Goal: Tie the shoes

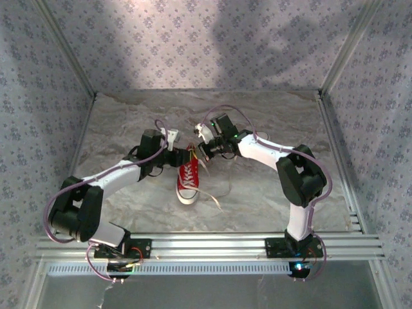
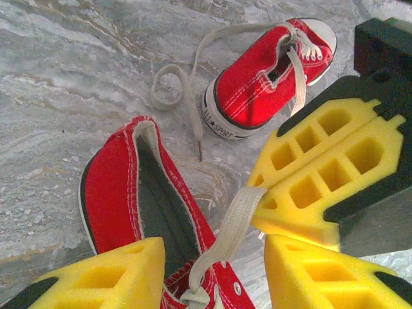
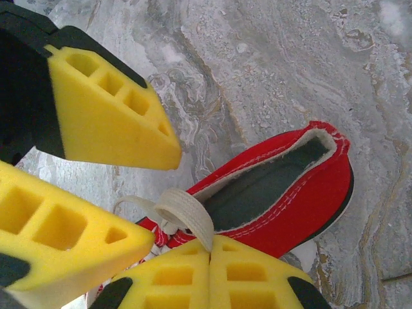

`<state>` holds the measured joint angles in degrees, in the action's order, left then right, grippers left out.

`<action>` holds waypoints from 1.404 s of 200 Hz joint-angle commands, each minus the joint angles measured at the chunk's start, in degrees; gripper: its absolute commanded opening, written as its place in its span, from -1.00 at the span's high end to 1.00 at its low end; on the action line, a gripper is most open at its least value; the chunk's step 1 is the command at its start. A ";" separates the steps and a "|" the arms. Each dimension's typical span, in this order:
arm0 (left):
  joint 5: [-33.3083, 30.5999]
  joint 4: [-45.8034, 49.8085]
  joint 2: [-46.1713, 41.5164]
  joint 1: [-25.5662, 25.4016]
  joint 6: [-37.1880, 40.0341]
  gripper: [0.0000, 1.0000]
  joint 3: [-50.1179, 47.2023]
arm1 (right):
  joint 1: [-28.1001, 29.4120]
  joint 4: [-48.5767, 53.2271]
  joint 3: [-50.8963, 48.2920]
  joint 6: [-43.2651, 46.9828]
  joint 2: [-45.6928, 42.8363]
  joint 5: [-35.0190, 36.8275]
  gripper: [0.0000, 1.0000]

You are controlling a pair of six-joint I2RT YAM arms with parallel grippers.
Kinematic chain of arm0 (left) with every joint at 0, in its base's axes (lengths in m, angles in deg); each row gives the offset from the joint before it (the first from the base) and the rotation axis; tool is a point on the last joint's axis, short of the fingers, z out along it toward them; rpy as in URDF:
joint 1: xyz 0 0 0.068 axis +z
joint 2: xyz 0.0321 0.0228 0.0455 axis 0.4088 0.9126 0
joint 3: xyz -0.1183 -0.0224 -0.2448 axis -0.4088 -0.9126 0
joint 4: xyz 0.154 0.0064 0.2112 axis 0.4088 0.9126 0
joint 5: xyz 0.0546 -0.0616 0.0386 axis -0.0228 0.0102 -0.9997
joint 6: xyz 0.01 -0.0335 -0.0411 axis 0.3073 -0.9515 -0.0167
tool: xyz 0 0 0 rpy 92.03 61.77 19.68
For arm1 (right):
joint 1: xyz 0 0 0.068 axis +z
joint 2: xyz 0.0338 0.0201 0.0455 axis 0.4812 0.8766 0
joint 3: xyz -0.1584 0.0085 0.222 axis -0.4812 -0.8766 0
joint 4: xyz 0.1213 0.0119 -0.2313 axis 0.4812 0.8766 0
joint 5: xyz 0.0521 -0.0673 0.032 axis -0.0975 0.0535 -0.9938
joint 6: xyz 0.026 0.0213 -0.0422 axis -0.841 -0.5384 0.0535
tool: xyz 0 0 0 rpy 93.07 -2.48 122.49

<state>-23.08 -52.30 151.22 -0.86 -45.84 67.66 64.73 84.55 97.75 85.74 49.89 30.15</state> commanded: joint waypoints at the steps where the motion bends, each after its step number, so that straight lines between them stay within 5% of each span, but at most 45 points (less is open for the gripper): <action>1: 3.62 -2.53 1.46 0.38 1.79 0.10 2.89 | -0.07 1.61 1.37 1.14 -1.22 -1.51 1.00; 36: 7.06 -3.13 4.15 0.30 1.79 0.12 4.34 | 0.06 2.19 1.87 1.13 -0.72 -1.52 1.00; 97: 3.25 -2.08 4.31 0.43 2.12 1.00 4.18 | 0.29 2.62 2.03 1.06 -1.18 -0.41 1.00; 118: 1.29 -1.81 3.40 0.56 1.88 1.00 3.67 | 0.49 2.63 1.45 0.59 -2.26 2.37 1.00; 140: 0.87 -1.39 3.21 0.65 1.62 1.00 3.53 | 1.34 3.99 -0.46 -0.34 -5.47 11.90 0.20; 156: 0.96 -1.19 3.29 0.65 1.44 1.00 3.58 | 3.01 4.08 -4.28 -1.59 -9.39 18.76 -0.04; 225: 1.66 0.20 3.81 0.65 1.18 1.00 4.71 | 15.97 8.08 -21.08 -2.56 -17.64 27.43 0.03; 281: 1.83 0.12 4.17 0.65 1.04 1.00 4.90 | 17.50 6.94 -21.01 -1.63 -12.32 29.03 0.02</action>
<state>-22.01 -52.06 156.07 -0.60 -44.57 70.94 82.22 91.26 76.11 83.70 35.09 56.79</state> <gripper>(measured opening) 0.058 0.488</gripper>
